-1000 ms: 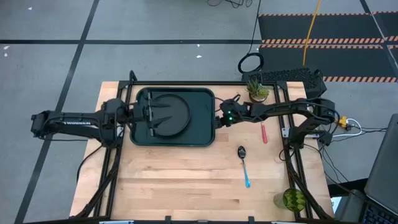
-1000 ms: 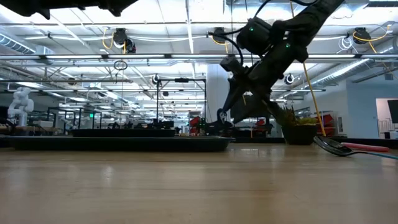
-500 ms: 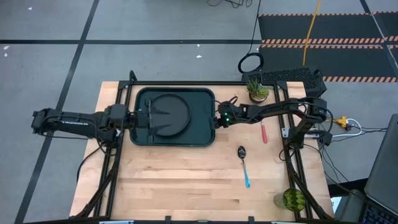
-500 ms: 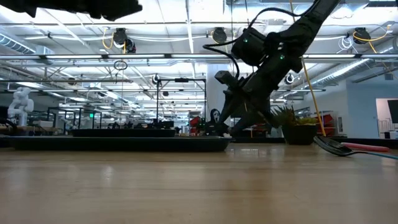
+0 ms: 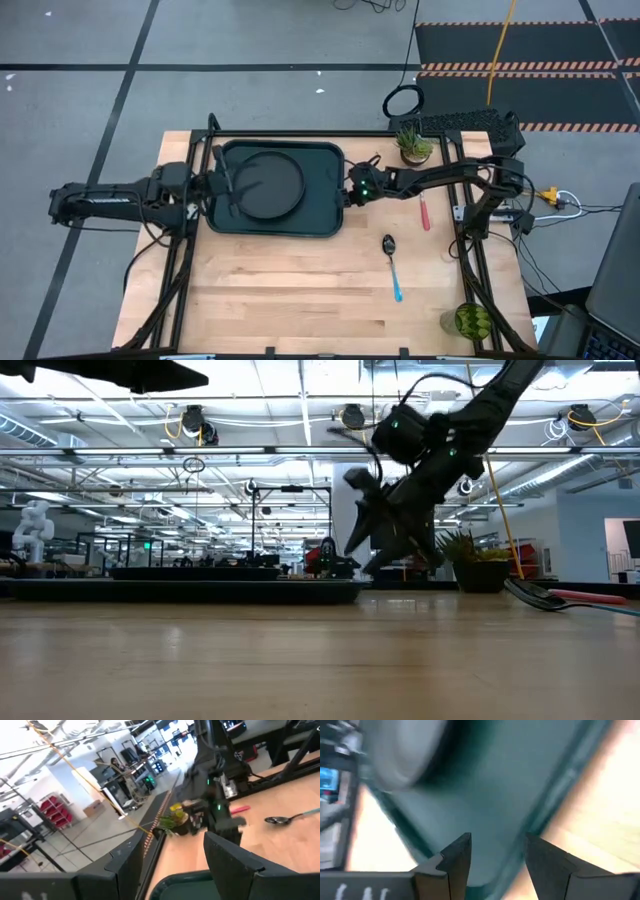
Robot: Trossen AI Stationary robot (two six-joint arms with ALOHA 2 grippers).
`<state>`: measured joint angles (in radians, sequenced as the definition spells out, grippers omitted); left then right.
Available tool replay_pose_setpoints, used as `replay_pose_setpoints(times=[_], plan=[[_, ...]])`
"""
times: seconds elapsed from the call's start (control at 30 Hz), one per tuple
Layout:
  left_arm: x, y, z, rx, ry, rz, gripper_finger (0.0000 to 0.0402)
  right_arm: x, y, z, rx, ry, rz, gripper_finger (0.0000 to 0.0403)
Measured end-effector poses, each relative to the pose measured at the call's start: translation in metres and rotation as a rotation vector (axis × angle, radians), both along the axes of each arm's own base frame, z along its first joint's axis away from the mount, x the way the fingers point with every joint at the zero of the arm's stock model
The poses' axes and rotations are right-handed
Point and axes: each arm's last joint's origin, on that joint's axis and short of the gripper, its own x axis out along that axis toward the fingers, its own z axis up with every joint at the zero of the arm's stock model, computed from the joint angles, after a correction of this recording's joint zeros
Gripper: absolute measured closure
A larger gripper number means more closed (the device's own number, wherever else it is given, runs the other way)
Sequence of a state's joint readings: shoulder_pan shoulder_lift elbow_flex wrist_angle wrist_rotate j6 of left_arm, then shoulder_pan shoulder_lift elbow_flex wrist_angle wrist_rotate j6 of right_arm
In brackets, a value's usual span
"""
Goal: Pick and place plate/cup/fork/spoon on tray
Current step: Move the black tray to the center of the table
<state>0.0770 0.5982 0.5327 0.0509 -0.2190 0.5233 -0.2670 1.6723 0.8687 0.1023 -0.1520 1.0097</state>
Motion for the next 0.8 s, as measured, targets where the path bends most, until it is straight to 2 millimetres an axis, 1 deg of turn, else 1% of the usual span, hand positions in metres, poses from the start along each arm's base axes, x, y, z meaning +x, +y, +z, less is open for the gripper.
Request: replay_pose_setpoints(times=[0.07,0.13,0.23,0.47,0.63,0.8], plan=[[-0.002,0.001,0.000,-0.002,-0.002,0.009,0.0192,-0.002,0.000,0.012,-0.033,-0.023,-0.023,0.0232],[-0.004,0.002,0.000,-0.005,0.004,0.015,0.0192,-0.005,0.000,0.016,-0.058,-0.005,-0.049,0.0232],[-0.004,0.002,0.000,-0.019,0.005,0.017,0.0192,-0.010,0.001,0.011,-0.062,0.057,-0.067,0.0232],[-0.004,0.002,-0.004,-0.060,0.028,0.019,0.0192,-0.005,0.000,0.001,-0.054,0.063,-0.073,0.0232],[-0.004,0.002,-0.004,-0.080,0.024,0.019,0.0192,-0.003,0.000,-0.015,-0.035,0.116,-0.077,0.0232],[-0.004,0.002,-0.004,-0.093,0.025,0.013,0.0192,0.004,-0.002,-0.024,-0.034,0.088,-0.080,0.0232]])
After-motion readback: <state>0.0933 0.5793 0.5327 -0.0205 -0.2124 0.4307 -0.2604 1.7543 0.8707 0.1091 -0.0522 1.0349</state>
